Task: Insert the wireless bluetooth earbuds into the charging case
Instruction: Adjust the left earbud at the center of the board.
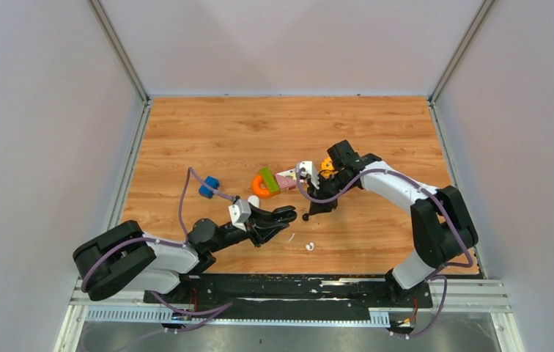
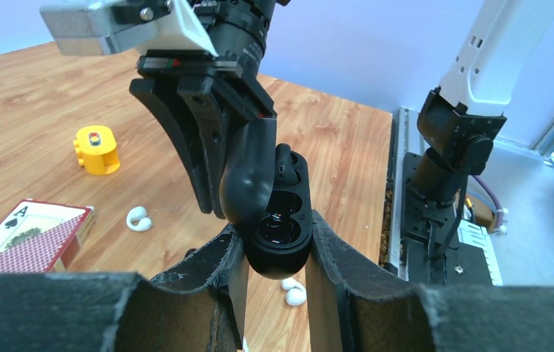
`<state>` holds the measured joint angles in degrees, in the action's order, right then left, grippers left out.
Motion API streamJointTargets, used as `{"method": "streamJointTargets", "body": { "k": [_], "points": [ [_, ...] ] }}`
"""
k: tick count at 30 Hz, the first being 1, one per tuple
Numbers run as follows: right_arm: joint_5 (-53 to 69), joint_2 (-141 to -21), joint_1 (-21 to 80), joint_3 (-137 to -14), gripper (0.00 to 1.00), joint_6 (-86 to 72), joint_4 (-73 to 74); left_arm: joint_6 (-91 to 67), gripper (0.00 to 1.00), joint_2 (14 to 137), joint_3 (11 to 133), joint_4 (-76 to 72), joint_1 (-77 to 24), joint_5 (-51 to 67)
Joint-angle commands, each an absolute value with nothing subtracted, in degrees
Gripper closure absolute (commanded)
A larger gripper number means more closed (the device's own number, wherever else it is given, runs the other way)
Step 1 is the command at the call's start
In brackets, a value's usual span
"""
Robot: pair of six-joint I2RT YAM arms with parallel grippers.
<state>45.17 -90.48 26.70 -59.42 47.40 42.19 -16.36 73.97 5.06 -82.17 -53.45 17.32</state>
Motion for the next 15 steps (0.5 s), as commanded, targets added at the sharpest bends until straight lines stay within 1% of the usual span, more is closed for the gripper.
{"method": "streamJointTargets", "body": {
  "k": [1, 3, 6, 8, 9, 15],
  "points": [
    [43.42, -93.84, 27.45, -59.99, 0.82, 39.63, 34.44, -14.40, 1.00, 72.27, 4.59, -83.09, -53.16, 14.61],
    [41.49, -95.57, 28.24, -60.11, 0.79, 38.43, 33.71, -14.14, 1.00, 71.68, 4.53, -82.47, -53.10, 14.36],
    [38.76, -97.00, 29.64, -59.30, 0.71, 36.78, 31.68, -13.85, 1.00, 71.02, 4.56, -81.31, -53.13, 14.07],
    [36.47, -97.20, 30.73, -58.63, 0.62, 36.08, 30.18, -13.80, 1.00, 70.80, 4.50, -81.25, -53.14, 14.06],
    [35.20, -97.28, 31.23, -58.40, 0.60, 35.74, 29.46, -13.80, 1.00, 70.78, 4.49, -81.21, -53.11, 14.10],
    [31.54, -98.98, 33.03, -58.77, 0.58, 33.88, 27.70, -13.97, 1.00, 70.90, 4.65, -81.15, -53.13, 14.53]
  ]
}}
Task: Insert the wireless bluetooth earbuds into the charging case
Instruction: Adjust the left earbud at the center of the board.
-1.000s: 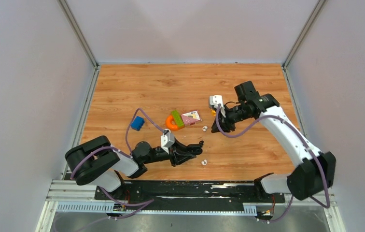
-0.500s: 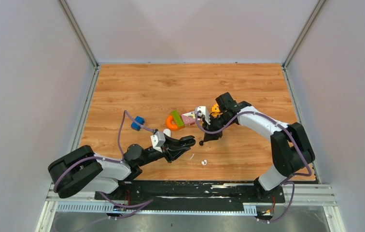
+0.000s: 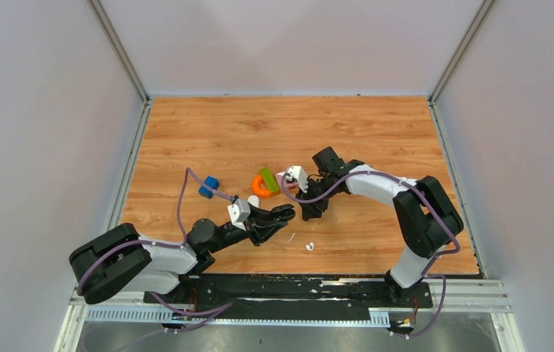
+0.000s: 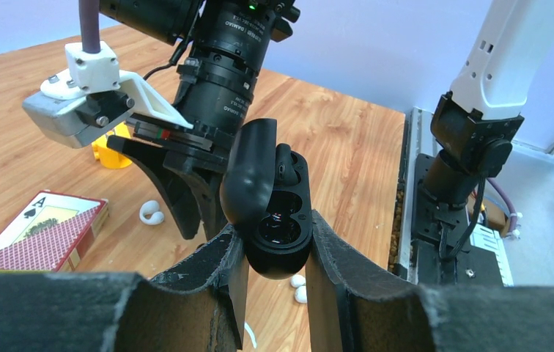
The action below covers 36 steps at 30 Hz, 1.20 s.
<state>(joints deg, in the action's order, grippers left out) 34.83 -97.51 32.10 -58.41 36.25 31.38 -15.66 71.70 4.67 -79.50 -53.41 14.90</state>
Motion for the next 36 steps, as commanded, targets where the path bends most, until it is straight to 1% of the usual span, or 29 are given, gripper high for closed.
{"method": "streamJointTargets", "body": {
  "k": [1, 5, 12, 17, 23, 36],
  "points": [
    [31.22, -99.35, 33.28, -58.83, 0.58, 33.71, 27.78, -13.97, 1.00, 70.96, 4.59, -81.18, -53.16, 14.58],
    [29.75, -100.17, 34.28, -59.36, 0.56, 33.86, 28.30, -14.06, 1.00, 71.35, 4.80, -81.34, -53.18, 14.93],
    [24.68, -100.51, 35.22, -59.79, 0.56, 34.08, 29.04, -14.15, 1.00, 71.53, 4.78, -81.34, -53.10, 15.12],
    [19.67, -98.39, 35.15, -59.40, 0.58, 34.26, 29.11, -14.32, 1.00, 71.70, 4.95, -81.46, -53.14, 15.34],
    [16.59, -94.75, 34.76, -58.98, 0.58, 35.60, 30.04, -14.67, 1.00, 72.18, 5.07, -81.99, -53.12, 15.97],
    [13.24, -93.09, 29.15, -59.63, 0.61, 34.99, 29.95, -14.92, 1.00, 72.53, 5.15, -82.13, -53.17, 16.24]
  ]
}}
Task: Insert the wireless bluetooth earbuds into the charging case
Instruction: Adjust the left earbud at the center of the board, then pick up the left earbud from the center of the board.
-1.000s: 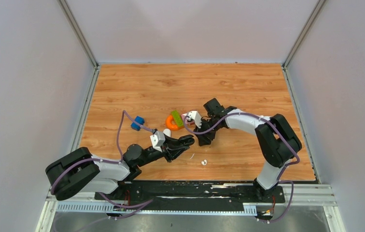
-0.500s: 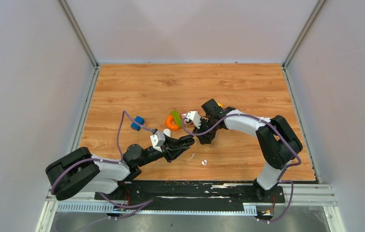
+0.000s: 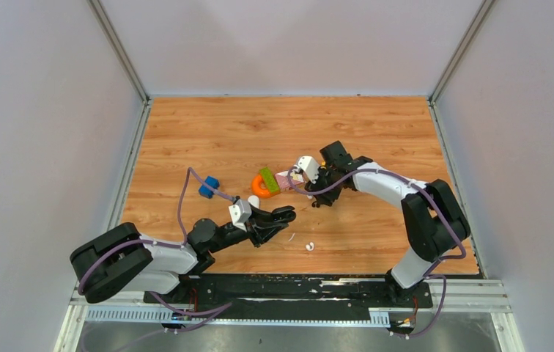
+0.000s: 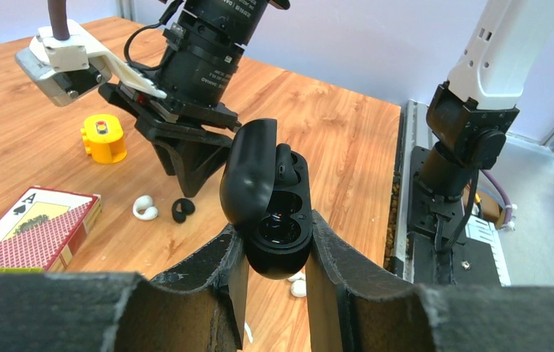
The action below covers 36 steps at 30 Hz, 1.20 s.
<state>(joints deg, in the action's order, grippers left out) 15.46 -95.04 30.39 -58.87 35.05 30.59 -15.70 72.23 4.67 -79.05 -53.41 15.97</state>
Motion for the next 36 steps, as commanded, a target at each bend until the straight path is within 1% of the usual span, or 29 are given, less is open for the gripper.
{"method": "streamJointTargets", "body": {
  "k": [1, 3, 7, 10, 19, 36],
  "points": [
    [13.54, -92.95, 28.63, -59.74, 0.61, 34.85, 30.03, -14.94, 1.00, 72.57, 5.13, -82.11, -53.10, 16.26],
    [15.82, -92.59, 27.94, -59.89, 0.62, 35.09, 30.54, -14.88, 1.00, 72.59, 5.24, -82.10, -53.10, 16.35],
    [20.82, -91.04, 27.22, -59.77, 0.68, 36.89, 31.78, -15.01, 1.00, 72.68, 5.21, -82.16, -53.10, 16.35],
    [22.24, -90.98, 27.16, -59.96, 0.71, 38.20, 31.62, -15.07, 1.00, 72.63, 5.22, -82.30, -53.09, 16.42],
    [25.05, -97.44, 27.16, -64.56, 0.71, 38.24, 32.08, -15.12, 1.00, 72.83, 5.14, -82.42, -53.12, 16.44],
    [23.34, -100.78, 27.22, -64.23, 0.73, 39.58, 30.95, -15.03, 1.00, 72.51, 5.19, -81.81, -53.16, 16.09]
  ]
}}
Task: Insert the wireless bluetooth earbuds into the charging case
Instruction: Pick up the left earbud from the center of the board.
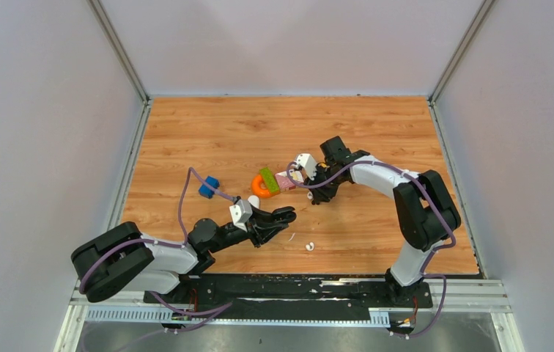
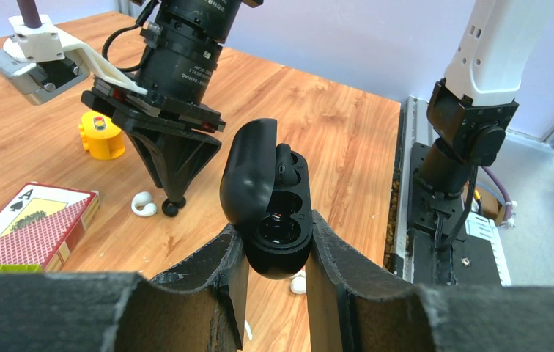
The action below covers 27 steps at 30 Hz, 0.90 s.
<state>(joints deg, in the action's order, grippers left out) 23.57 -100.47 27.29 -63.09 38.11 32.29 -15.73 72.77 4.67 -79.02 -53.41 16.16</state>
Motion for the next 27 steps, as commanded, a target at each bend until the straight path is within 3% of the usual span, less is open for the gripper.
{"method": "streamJointTargets", "body": {
  "k": [1, 27],
  "points": [
    [23.31, -100.80, 27.19, -64.13, 0.73, 39.68, 30.90, -15.03, 1.00, 72.54, 5.21, -81.79, -53.15, 16.04],
    [29.93, -97.02, 27.25, -60.65, 0.73, 43.43, 32.76, -15.29, 1.00, 73.21, 5.61, -81.74, -53.16, 16.50]
  ]
}}
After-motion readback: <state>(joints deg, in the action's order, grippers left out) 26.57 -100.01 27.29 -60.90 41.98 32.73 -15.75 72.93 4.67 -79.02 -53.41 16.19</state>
